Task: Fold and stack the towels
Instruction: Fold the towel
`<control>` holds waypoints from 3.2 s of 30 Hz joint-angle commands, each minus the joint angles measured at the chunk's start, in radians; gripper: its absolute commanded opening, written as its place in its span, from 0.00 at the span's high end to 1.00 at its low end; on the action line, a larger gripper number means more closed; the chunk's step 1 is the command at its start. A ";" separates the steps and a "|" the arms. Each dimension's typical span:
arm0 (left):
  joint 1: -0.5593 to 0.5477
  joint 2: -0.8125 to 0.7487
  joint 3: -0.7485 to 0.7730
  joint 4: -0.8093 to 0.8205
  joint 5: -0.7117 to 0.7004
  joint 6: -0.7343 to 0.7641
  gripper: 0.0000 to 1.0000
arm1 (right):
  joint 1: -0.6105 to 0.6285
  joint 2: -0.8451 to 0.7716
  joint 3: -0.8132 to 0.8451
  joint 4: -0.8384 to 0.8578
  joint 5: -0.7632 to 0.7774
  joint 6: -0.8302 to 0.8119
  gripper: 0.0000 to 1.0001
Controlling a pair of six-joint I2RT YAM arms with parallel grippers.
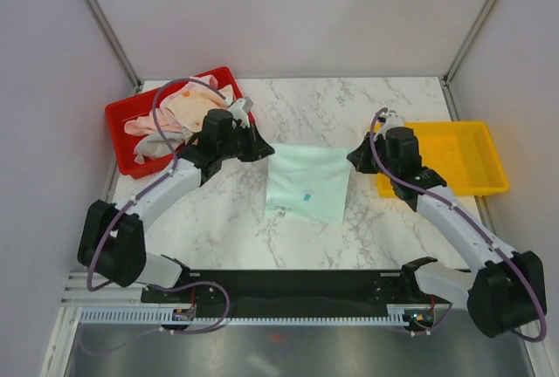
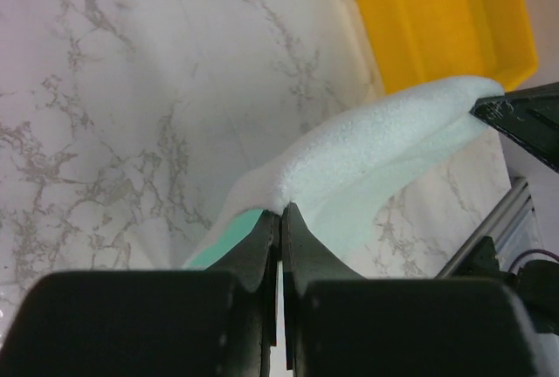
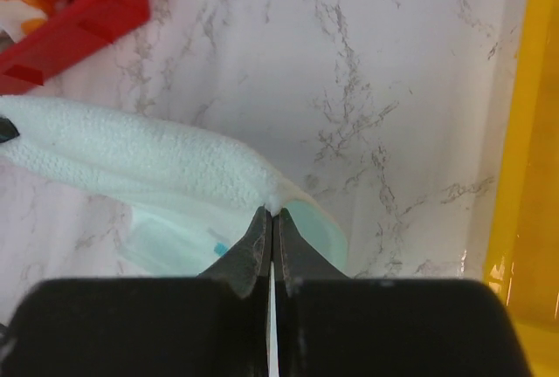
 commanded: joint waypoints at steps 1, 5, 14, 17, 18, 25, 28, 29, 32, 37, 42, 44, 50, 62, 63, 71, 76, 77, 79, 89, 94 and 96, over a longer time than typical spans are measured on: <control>-0.031 -0.148 -0.061 0.076 0.029 0.032 0.98 | 0.000 -0.141 -0.018 -0.011 -0.017 -0.003 1.00; -0.086 -0.320 -0.136 0.076 0.014 0.023 0.98 | 0.000 -0.340 -0.039 -0.089 -0.077 0.014 1.00; -0.182 -0.711 -0.287 0.025 -0.029 -0.089 0.98 | 0.000 -0.733 -0.073 -0.215 -0.158 0.053 1.00; -0.192 -0.760 -0.279 -0.002 -0.002 -0.123 0.98 | 0.000 -0.777 -0.059 -0.219 -0.210 0.093 1.00; -0.195 -0.766 -0.275 -0.008 0.003 -0.132 0.98 | 0.000 -0.787 -0.053 -0.218 -0.218 0.116 1.00; -0.197 -0.624 -0.245 -0.033 -0.054 -0.131 0.98 | 0.000 -0.700 -0.122 -0.097 -0.145 0.158 1.00; -0.191 -0.478 -0.242 0.017 -0.106 -0.106 0.98 | 0.000 -0.568 -0.206 0.050 -0.056 0.184 1.00; -0.171 -0.438 -0.236 0.027 -0.111 -0.086 0.98 | -0.002 -0.525 -0.223 0.125 -0.038 0.187 1.00; -0.093 -0.218 -0.181 0.078 -0.065 -0.051 0.98 | 0.000 -0.307 -0.260 0.323 -0.016 0.178 1.00; -0.011 0.124 0.027 0.076 -0.010 0.006 0.98 | -0.003 0.082 -0.147 0.455 0.010 0.115 1.00; 0.045 0.323 0.243 0.055 -0.020 0.043 0.98 | -0.009 0.296 0.048 0.425 0.039 0.051 1.00; 0.062 0.442 0.355 0.005 -0.010 0.055 0.86 | -0.017 0.394 0.103 0.400 0.036 0.043 1.00; 0.065 0.539 0.489 -0.080 -0.020 0.109 0.45 | -0.034 0.542 0.306 0.221 0.019 0.008 0.67; -0.033 0.191 0.238 -0.212 -0.165 0.097 0.41 | -0.014 0.290 0.196 -0.083 0.000 0.081 0.56; -0.050 0.173 0.209 -0.207 -0.145 0.090 0.43 | -0.011 0.261 0.174 -0.080 -0.011 0.087 0.59; -0.140 0.127 0.022 -0.214 -0.178 -0.048 0.46 | 0.049 0.226 0.027 -0.034 -0.071 0.104 0.62; -0.151 0.162 -0.030 -0.200 -0.230 -0.031 0.55 | 0.115 0.236 -0.033 0.021 -0.028 0.168 0.66; -0.151 0.172 -0.034 -0.200 -0.244 -0.031 0.57 | 0.123 0.241 -0.062 0.032 -0.022 0.179 0.67; -0.151 0.212 -0.038 -0.210 -0.263 -0.032 0.62 | 0.144 0.256 -0.091 0.063 -0.010 0.196 0.67; -0.152 0.212 -0.021 -0.295 -0.309 -0.065 0.66 | 0.161 0.183 -0.147 0.009 0.073 0.146 0.67; -0.159 0.156 -0.026 -0.322 -0.312 -0.092 0.62 | 0.161 0.106 -0.130 -0.083 0.107 0.150 0.66; -0.160 0.137 -0.024 -0.333 -0.312 -0.094 0.59 | 0.161 0.105 -0.137 -0.092 0.116 0.164 0.66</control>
